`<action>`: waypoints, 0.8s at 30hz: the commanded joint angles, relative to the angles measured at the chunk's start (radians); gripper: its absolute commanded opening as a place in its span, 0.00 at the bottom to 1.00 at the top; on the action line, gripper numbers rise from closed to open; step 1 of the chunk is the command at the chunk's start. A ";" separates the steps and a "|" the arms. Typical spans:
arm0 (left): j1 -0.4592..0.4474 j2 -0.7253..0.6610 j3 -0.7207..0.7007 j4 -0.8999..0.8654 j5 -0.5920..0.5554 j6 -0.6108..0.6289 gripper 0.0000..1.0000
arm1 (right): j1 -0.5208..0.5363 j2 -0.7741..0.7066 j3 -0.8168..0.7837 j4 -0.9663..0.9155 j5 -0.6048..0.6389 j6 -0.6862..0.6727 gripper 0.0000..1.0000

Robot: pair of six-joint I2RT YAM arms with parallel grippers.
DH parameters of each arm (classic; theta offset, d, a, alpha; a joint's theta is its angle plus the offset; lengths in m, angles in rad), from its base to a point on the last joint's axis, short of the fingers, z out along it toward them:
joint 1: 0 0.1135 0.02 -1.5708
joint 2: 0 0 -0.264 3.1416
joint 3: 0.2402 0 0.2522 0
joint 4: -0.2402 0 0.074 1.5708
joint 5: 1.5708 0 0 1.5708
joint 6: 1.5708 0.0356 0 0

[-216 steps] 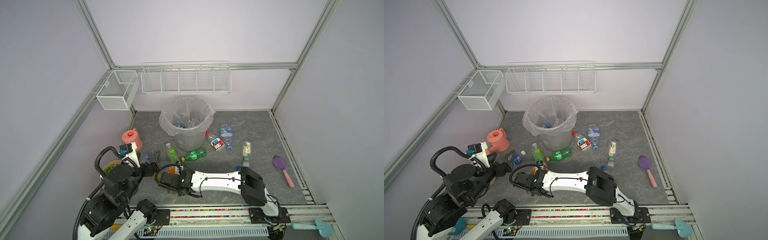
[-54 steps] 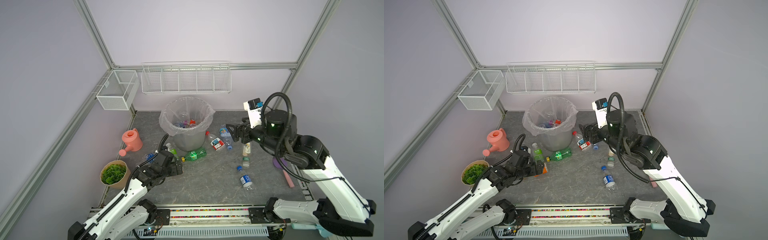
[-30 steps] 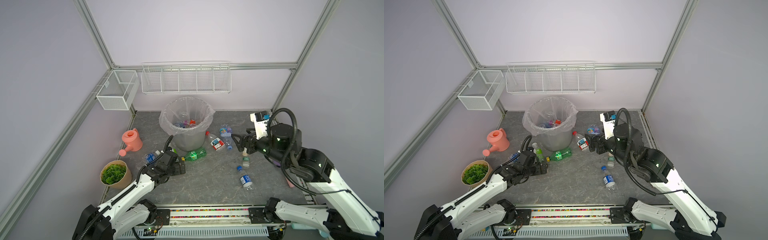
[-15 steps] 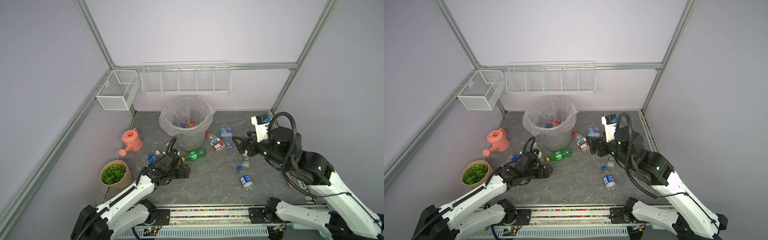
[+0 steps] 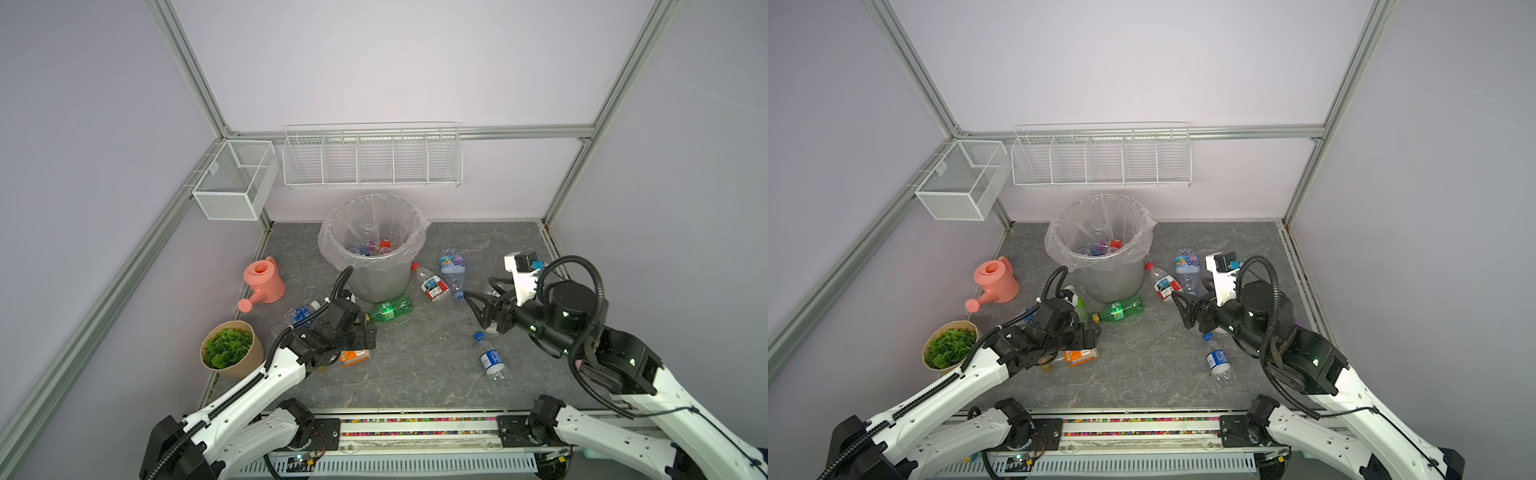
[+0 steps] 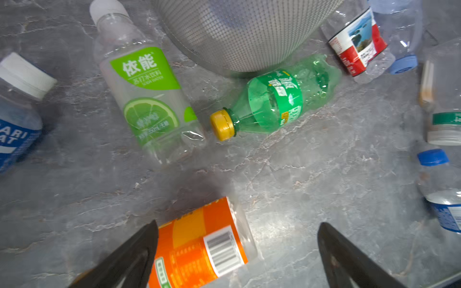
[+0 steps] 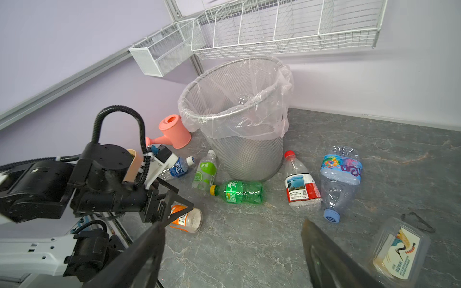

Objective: Throw the plastic bottles in the bin
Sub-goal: Move the plastic bottle to the bottom-center of the table.

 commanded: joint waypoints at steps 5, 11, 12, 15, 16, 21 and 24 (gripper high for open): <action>0.015 0.028 -0.035 0.004 0.081 -0.007 0.99 | 0.008 -0.032 -0.021 0.059 -0.056 -0.058 0.88; 0.005 0.033 -0.068 -0.024 0.178 -0.050 0.97 | 0.009 -0.037 -0.049 0.071 -0.075 -0.052 0.88; -0.007 0.020 -0.074 -0.026 0.178 -0.062 0.97 | 0.009 -0.036 -0.052 0.075 -0.081 -0.052 0.88; -0.053 -0.026 -0.096 -0.026 0.169 -0.094 0.97 | 0.009 -0.026 -0.061 0.083 -0.097 -0.051 0.88; -0.063 -0.040 -0.104 -0.033 0.170 -0.101 0.97 | 0.008 -0.020 -0.065 0.088 -0.104 -0.051 0.88; -0.083 -0.100 -0.144 -0.038 0.165 -0.120 0.97 | 0.016 0.028 -0.088 0.102 -0.126 -0.075 0.88; -0.085 -0.117 -0.142 -0.042 0.139 -0.129 0.97 | 0.059 0.087 -0.096 0.073 -0.114 -0.104 0.88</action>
